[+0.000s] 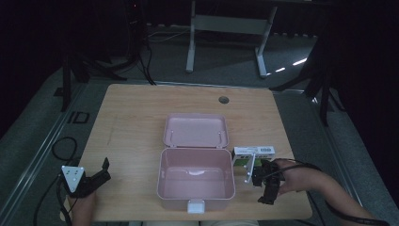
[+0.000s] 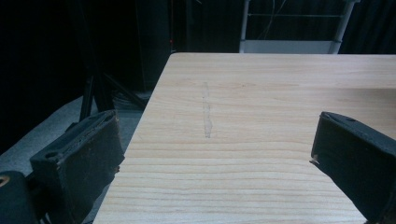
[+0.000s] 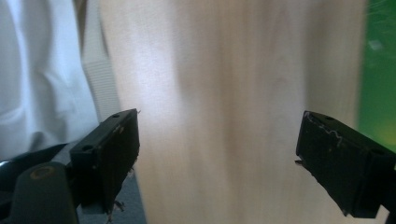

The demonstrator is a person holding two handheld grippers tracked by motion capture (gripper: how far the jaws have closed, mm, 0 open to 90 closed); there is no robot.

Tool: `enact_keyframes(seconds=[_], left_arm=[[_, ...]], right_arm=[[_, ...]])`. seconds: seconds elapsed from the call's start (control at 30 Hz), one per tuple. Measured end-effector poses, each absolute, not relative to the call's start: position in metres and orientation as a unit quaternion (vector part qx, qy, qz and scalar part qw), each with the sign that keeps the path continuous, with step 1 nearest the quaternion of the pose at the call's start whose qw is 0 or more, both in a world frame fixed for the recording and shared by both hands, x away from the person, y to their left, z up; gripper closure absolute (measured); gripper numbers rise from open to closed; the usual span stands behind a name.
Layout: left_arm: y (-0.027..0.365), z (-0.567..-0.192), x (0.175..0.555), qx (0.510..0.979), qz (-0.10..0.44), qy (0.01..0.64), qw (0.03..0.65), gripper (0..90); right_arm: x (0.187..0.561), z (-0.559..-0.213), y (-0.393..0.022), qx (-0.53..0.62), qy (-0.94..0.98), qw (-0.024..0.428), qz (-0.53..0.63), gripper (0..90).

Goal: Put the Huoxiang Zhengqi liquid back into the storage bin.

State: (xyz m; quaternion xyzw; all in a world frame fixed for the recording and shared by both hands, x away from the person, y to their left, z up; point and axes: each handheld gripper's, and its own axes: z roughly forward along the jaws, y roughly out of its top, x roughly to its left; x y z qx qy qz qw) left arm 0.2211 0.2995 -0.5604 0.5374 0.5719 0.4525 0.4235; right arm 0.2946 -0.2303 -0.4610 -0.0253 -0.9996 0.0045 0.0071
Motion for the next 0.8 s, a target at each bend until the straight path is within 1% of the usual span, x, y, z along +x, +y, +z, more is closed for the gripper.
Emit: enact_keyframes(seconds=[0.07,0.1,0.13,0.2,0.23,0.27,0.33,0.4,0.47,0.53,0.57,0.6,0.63,0.67,0.8], left_arm=[[0.299,-0.560,0.221,0.539,0.452,0.571,0.423,2.3],[0.299,-0.560,0.221,0.540,0.451,0.571,0.422,2.3],[0.299,-0.560,0.221,0.541,0.451,0.570,0.422,2.3],[0.299,-0.560,0.222,0.542,0.450,0.570,0.423,2.3],[0.299,-0.560,0.222,0.542,0.450,0.570,0.423,2.3],[0.299,-0.560,0.221,0.542,0.450,0.570,0.423,2.3],[0.299,-0.560,0.221,0.542,0.449,0.570,0.423,2.3],[0.299,-0.560,0.222,0.544,0.449,0.569,0.424,2.3],[0.299,-0.561,0.222,0.544,0.449,0.568,0.424,2.3],[0.298,-0.560,0.222,0.544,0.450,0.568,0.422,2.3],[0.298,-0.560,0.221,0.544,0.451,0.568,0.422,2.3],[0.298,-0.560,0.221,0.545,0.451,0.567,0.422,2.3],[0.298,-0.560,0.221,0.545,0.452,0.567,0.422,2.3],[0.298,-0.560,0.221,0.544,0.452,0.567,0.422,2.3],[0.298,-0.560,0.221,0.546,0.450,0.566,0.422,2.3]], right_arm=[[0.300,-0.453,-0.228,-0.022,-1.000,-0.010,0.005,14.5],[0.300,-0.453,-0.228,-0.022,-1.000,-0.010,0.005,14.5],[0.304,-0.446,-0.228,-0.019,-1.000,-0.024,0.002,15.9],[0.307,-0.442,-0.228,-0.020,-1.000,-0.023,0.002,16.0],[0.312,-0.433,-0.229,-0.022,-0.999,-0.038,-0.005,17.4],[0.312,-0.433,-0.229,-0.022,-0.999,-0.038,-0.005,17.4],[0.320,-0.424,-0.231,-0.024,-0.999,-0.047,-0.011,19.3],[0.333,-0.415,-0.234,-0.036,-0.998,-0.057,-0.013,23.1],[0.342,-0.412,-0.236,-0.037,-0.997,-0.060,-0.009,24.5],[0.349,-0.410,-0.237,-0.040,-0.997,-0.063,-0.001,28.0],[0.353,-0.410,-0.238,-0.041,-0.997,-0.064,0.003,28.0],[0.356,-0.409,-0.238,-0.037,-0.997,-0.073,0.004,29.8],[0.359,-0.408,-0.239,-0.038,-0.997,-0.069,-0.001,31.9],[0.363,-0.408,-0.239,-0.041,-0.997,-0.066,-0.001,32.0],[0.377,-0.408,-0.242,-0.041,-0.997,-0.069,0.004,38.5]])
